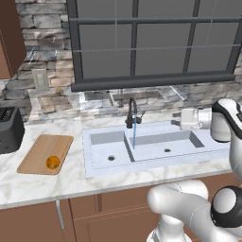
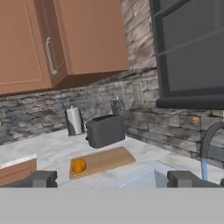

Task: Pick the orange from the sink and place it on the cutting board to airdry. Then turn off the sink faucet.

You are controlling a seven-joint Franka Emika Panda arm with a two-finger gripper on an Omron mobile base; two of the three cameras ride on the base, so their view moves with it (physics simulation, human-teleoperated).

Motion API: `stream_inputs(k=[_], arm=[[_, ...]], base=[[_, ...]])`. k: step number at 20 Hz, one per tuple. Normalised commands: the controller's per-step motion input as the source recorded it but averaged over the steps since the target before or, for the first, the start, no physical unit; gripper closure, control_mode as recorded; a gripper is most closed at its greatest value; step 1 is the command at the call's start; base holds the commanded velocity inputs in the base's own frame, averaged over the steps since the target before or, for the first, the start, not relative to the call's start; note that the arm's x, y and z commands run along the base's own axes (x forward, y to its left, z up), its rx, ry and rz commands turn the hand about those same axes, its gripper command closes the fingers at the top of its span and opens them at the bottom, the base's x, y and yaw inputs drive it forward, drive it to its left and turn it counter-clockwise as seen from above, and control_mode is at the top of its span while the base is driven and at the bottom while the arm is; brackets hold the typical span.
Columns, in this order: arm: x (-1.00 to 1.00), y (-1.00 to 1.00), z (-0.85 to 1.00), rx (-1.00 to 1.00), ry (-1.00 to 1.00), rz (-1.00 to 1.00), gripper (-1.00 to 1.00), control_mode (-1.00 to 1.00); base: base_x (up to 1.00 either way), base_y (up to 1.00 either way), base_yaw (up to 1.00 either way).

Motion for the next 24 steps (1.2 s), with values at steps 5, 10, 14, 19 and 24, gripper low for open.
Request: stream_inputs(k=[5, 10, 14, 19, 24], arm=[[0.14, 0.07, -0.07, 0.00, 0.00, -0.06, -1.00, -1.00], [0.15, 0.03, -0.12, 0.00, 0.00, -0.05, -1.00, -1.00], [0.19, 0.02, -0.14, 0.00, 0.00, -0.04, -1.00, -1.00], [0.34, 0.01, -0.13, 0.00, 0.01, -0.02, -1.00, -1.00], [0.43, 0.00, -0.10, 0.00, 0.00, 0.00, -1.00, -1.00]], base=[[0.00, 0.00, 0.00], [0.00, 0.00, 0.00], [0.00, 0.00, 0.00], [0.00, 0.00, 0.00], [0.00, 0.00, 0.00]])
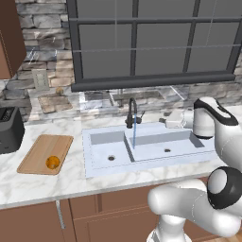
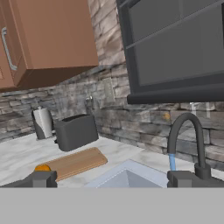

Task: Pick the orange from the sink and place it on the cutting board to airdry. Then turn off the sink faucet.

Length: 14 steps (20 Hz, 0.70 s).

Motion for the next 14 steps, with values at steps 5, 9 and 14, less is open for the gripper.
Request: stream_inputs(k=[5, 9, 14], arm=[[0.45, 0.00, -0.09, 0.00, 0.00, 0.00, -1.00, -1.00], [0.38, -0.01, -0.15, 0.00, 0.00, 0.00, -1.00, -1.00], [0.29, -0.05, -0.17, 0.00, 0.00, 0.00, -1.00, -1.00]], base=[[0.00, 0.00, 0.00], [0.00, 0.00, 0.00], [0.00, 0.00, 0.00]])
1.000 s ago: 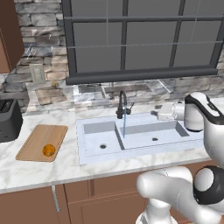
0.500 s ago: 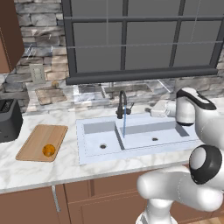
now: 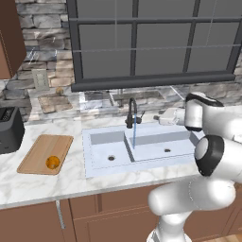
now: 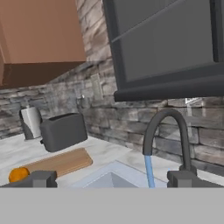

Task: Pick the orange from the sink and place it on the cutting board to airdry. Then turn off the sink faucet.

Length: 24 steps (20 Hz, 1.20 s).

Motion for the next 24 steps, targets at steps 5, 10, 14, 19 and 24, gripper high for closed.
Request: stream_inputs(k=[5, 10, 14, 19, 24], arm=[[0.23, -0.05, -0.20, 0.00, 0.00, 0.00, -1.00, -1.00], [0.24, -0.02, -0.18, 0.00, 0.00, 0.00, -1.00, -1.00], [0.28, 0.00, -0.15, 0.00, 0.00, 0.00, -1.00, -1.00], [0.30, 0.00, -0.12, 0.00, 0.00, 0.00, -1.00, -1.00], [0.34, -0.01, -0.11, 0.00, 0.00, 0.00, -1.00, -1.00]], base=[[0.00, 0.00, 0.00], [0.00, 0.00, 0.00], [0.00, 0.00, 0.00], [0.00, 0.00, 0.00], [0.00, 0.00, 0.00]])
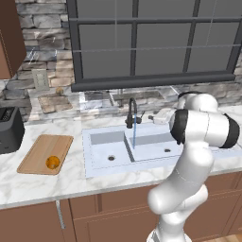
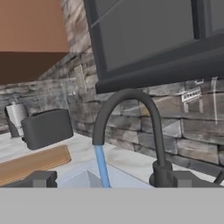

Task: Pick the orange from the sink and place it on the cutting board to airdry. Then turn off the sink faucet.

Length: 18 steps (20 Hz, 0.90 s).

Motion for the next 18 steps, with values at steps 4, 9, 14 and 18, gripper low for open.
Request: stream_inputs(k=[4, 9, 14, 18], arm=[[0.21, -0.13, -0.17, 0.00, 0.00, 0.02, -1.00, -1.00], [0.23, -0.06, -0.21, 0.00, 0.00, 0.04, -1.00, -1.00], [0.28, -0.01, -0.20, 0.00, 0.00, 0.06, -1.00, -1.00], [0.33, 0.00, -0.13, 0.00, 0.00, 0.05, -1.00, -1.00]], base=[[0.00, 0.00, 0.00], [0.00, 0.00, 0.00], [0.00, 0.00, 0.00], [0.00, 0.00, 0.00]])
